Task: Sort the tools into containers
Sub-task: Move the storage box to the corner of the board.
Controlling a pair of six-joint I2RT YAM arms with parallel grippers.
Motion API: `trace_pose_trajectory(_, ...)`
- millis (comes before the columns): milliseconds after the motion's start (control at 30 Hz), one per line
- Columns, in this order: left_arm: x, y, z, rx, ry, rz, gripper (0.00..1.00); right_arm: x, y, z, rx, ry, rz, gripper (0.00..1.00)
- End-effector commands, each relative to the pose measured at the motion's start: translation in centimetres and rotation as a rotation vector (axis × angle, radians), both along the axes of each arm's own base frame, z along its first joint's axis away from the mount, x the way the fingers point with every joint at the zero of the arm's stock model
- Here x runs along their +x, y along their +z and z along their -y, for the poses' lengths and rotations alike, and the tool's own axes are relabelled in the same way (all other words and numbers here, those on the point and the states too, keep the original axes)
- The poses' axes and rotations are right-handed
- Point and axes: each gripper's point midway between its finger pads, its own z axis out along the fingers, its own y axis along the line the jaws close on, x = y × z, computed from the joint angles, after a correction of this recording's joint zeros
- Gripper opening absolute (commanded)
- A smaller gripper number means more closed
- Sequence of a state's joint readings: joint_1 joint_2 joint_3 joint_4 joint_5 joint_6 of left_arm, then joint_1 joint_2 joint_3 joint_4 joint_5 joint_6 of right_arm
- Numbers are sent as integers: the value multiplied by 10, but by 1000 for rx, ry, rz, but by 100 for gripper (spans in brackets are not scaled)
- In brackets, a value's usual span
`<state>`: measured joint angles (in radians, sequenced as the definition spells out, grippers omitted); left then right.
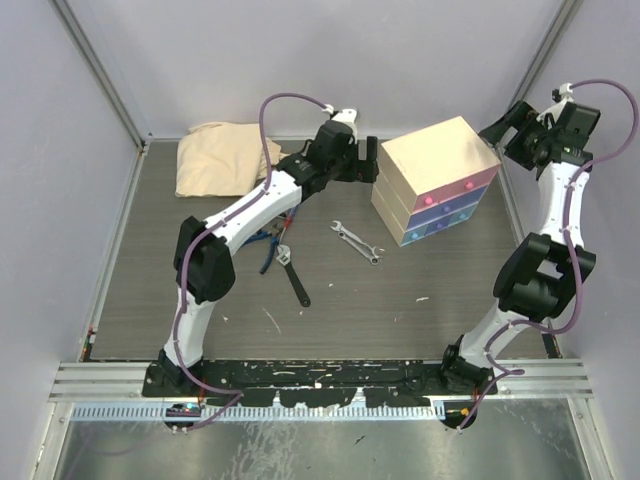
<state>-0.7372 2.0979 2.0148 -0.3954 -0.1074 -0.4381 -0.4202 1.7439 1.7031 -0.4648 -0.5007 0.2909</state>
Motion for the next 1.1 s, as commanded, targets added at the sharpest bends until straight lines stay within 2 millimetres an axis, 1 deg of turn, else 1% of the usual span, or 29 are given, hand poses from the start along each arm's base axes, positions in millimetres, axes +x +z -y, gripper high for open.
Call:
trace_pose_trajectory(0,12,17,16,-65,-7,14,99,6,37,-19,62,112,129,98)
trace_pose_trajectory(100,18,14,22,-73,-9,10,99,3,34,-31,124,161,136,97)
trace_pose_trajectory(167,21,13,24,-77,-9,6,99,-3,35,-38,153,183,147,96)
trace_pose_trajectory(267,26,12,25,-76,-5,-1,99,-14,37,-46,161,191,156,96)
trace_pose_trajectory(433,30,9,27,-79,-9,-5,100,-33,29,-55,176,199,130,96)
trace_pose_trajectory(600,31,9,29,-76,-24,-2,100,-55,36,-70,210,210,153,96)
trace_pose_trajectory(800,29,7,39,-80,-75,-6,100,-85,40,-91,227,208,177,96)
trace_pose_trajectory(900,27,7,45,-89,-110,-12,100,-100,37,-98,238,201,173,96)
trace_pose_trajectory(1000,21,6,55,-99,-150,-18,100,-111,33,-102,247,181,171,96)
trace_pose_trajectory(1067,17,7,59,-91,-172,-10,99,-119,30,-101,247,144,170,96)
